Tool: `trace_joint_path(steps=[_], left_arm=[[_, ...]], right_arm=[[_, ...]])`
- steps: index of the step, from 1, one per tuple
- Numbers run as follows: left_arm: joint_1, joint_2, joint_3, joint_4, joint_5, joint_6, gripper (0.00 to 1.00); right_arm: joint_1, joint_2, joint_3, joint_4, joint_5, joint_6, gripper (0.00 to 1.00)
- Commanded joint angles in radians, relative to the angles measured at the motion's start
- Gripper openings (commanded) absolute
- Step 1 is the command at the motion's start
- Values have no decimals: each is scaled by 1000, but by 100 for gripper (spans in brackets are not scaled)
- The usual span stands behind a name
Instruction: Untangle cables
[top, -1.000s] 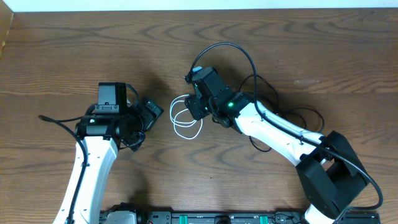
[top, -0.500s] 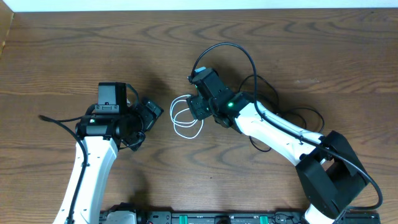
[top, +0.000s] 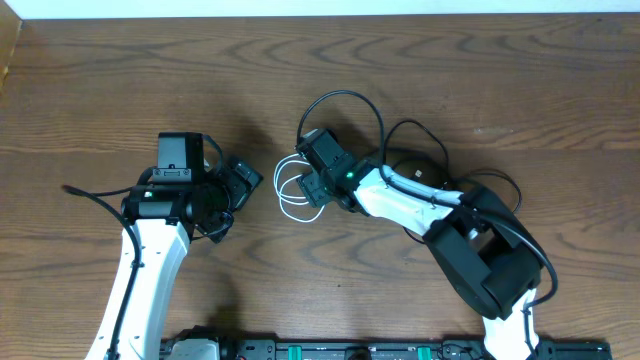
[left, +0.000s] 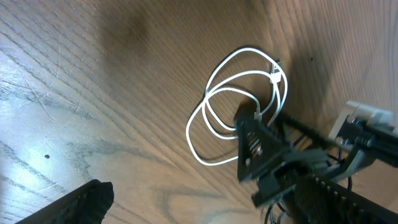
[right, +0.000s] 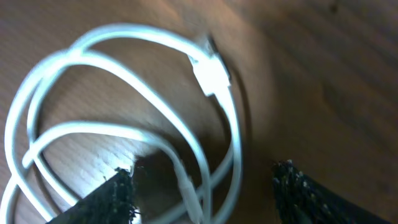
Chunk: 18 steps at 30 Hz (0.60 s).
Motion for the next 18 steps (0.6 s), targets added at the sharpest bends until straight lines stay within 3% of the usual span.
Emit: trace_joint_path(steps=[1, 5, 10, 12, 18], left_arm=[[-2, -5, -6, -6, -14, 10, 98], [-2, -5, -6, -6, -14, 10, 98], [-2, -5, -6, -6, -14, 10, 98], [-2, -5, -6, -6, -14, 10, 98], [-2, -5, -6, -6, -14, 10, 98]], right_arm=[[3, 42, 5, 46, -13, -107, 69], [9, 97, 5, 96, -55, -173, 63], [17, 138, 6, 35, -88, -170, 27], [17, 139, 6, -2, -117, -160, 1], [3, 111, 32, -13, -130, -115, 1]])
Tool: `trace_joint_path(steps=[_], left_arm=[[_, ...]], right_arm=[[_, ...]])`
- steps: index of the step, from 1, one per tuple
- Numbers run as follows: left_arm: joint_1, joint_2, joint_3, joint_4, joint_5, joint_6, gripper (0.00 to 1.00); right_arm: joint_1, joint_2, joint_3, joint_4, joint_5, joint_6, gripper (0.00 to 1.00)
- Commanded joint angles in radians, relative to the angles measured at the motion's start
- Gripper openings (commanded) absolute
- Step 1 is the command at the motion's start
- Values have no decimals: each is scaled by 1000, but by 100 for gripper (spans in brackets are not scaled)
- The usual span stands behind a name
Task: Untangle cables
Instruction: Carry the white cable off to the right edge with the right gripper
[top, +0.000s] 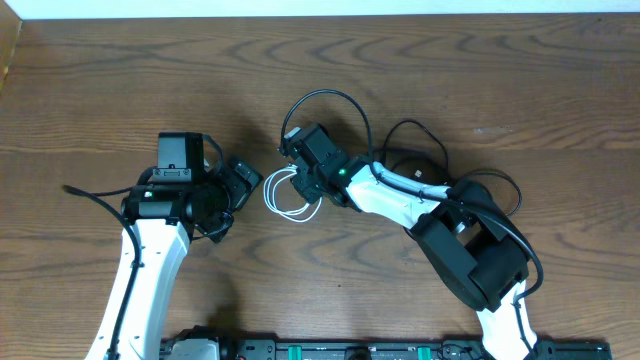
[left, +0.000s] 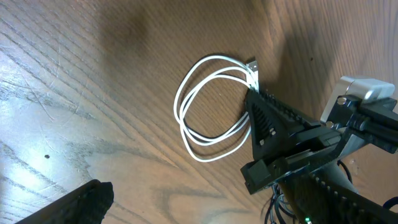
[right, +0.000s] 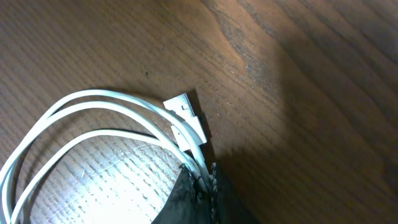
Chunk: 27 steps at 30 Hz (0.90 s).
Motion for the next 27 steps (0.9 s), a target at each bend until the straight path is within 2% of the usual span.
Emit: trace_joint_path(steps=[1, 16, 21, 27], left_arm=[[-2, -5, -6, -6, -14, 10, 98], [-2, -5, -6, -6, -14, 10, 98], [-2, -5, -6, -6, -14, 10, 98], [-2, -5, -6, -6, -14, 10, 98]], right_arm=[[-11, 34, -18, -46, -42, 22, 1], [-187, -383, 44, -131, -48, 18, 1], [-211, -469, 44, -167, -151, -23, 1], [-245, -536, 44, -81, 16, -68, 1]])
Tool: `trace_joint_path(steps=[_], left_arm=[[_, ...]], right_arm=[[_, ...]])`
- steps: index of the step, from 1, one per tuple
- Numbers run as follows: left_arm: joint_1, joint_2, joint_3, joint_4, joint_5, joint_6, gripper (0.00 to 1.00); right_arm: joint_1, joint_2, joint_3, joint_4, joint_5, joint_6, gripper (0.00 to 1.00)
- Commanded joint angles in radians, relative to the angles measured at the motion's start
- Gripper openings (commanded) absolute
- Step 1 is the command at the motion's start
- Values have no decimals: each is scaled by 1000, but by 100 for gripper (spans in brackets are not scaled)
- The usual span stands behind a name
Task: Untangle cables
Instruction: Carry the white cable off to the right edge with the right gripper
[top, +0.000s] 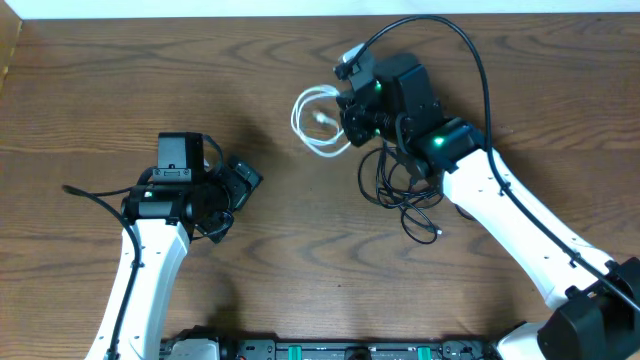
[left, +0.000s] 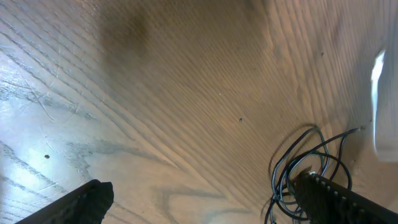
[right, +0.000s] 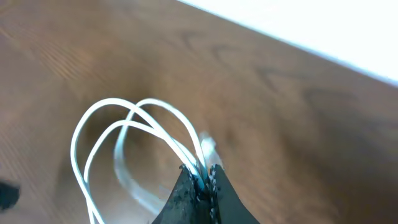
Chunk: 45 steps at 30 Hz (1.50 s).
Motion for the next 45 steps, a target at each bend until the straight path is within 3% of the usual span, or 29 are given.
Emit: trace_joint_path(steps=[1, 13, 25, 30, 37, 45], left_arm=[[-2, -5, -6, -6, -14, 10, 98], [-2, -5, -6, -6, -14, 10, 98], [-2, -5, -6, -6, -14, 10, 98], [-2, -5, -6, -6, -14, 10, 98], [-2, -5, -6, -6, -14, 10, 98], [-2, -5, -6, -6, -14, 10, 98]], right_arm=[[-43, -60, 10, 51, 97, -31, 1], [-383, -144, 10, 45, 287, -51, 1], [-840, -123, 5, -172, 418, -58, 1], [-999, -49, -9, -153, 403, -58, 1], [-1188, 158, -9, 6, 379, -89, 1], [-1302, 340, -9, -21, 319, -90, 1]])
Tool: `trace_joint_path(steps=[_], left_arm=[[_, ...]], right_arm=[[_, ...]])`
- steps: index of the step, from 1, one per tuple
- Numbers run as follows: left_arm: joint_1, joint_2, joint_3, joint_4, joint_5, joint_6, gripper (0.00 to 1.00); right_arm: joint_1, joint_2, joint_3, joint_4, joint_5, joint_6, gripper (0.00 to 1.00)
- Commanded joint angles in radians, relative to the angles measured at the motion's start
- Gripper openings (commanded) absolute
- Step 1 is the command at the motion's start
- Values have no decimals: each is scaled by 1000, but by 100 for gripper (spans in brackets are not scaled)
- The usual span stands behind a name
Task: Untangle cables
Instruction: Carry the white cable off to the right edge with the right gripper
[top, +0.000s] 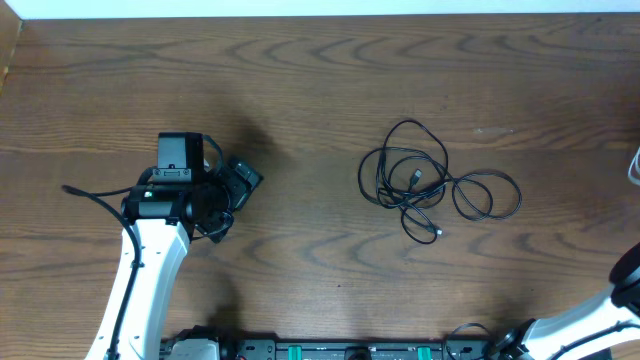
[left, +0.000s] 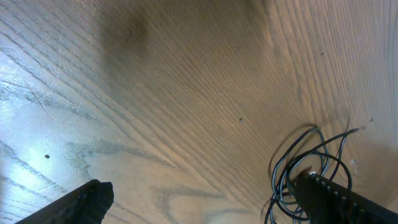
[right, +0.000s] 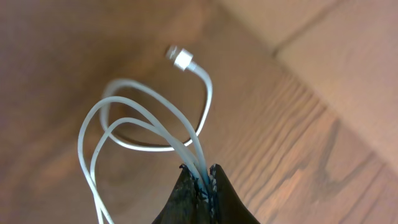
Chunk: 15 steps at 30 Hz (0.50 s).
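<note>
A coiled white cable (right: 118, 124) hangs from my right gripper (right: 200, 175), which is shut on its strands. The cable's plug (right: 181, 60) points up and left over the wood. This gripper is outside the overhead view. A black cable (top: 430, 188) lies alone in loose tangled loops right of the table's middle. Its loops (left: 306, 163) also show by the right finger in the left wrist view. My left gripper (top: 240, 184) stands open at the left of the table, well apart from the black cable. Its fingers (left: 93, 198) are spread wide with nothing between them.
The wooden table (top: 330, 90) has its far edge against a white strip at the top of the overhead view. A part of the right arm (top: 630, 268) shows at the right edge. A paler surface (right: 348, 37) lies beyond the table edge in the right wrist view.
My right gripper held the white cable above the back middle of the table, by the black cable. It is now beyond the overhead view's right edge, still shut on it. The left arm has not moved.
My right gripper was open around the white coil left of the table's middle, near the left gripper. Then it was shut on the coil. Then it held the coil raised at the back middle. Now the coil is off to the right, and the black cable lies alone.
</note>
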Motion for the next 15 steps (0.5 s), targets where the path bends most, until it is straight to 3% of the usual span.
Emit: trace_joint_path(steps=[1, 4, 6, 8, 11, 13, 15], left_arm=[[-2, -5, -6, -6, -14, 10, 98], [-2, -5, -6, -6, -14, 10, 98], [-2, -5, -6, -6, -14, 10, 98], [-2, -5, -6, -6, -14, 10, 98], [-2, -5, -6, -6, -14, 10, 98], [-2, -5, -6, -6, -14, 10, 98], [-2, -5, -6, -6, -14, 10, 98]], right_arm=[[-26, 47, -4, -16, -35, -13, 1], [-50, 78, -4, -36, -35, -13, 5], [-61, 81, -4, -41, -35, -13, 23], [-68, 77, -4, -44, -34, -13, 56], [-68, 58, -4, -60, -34, -13, 76], [-68, 35, -4, -66, -34, -13, 99], [-67, 6, -4, -68, -34, -13, 99]])
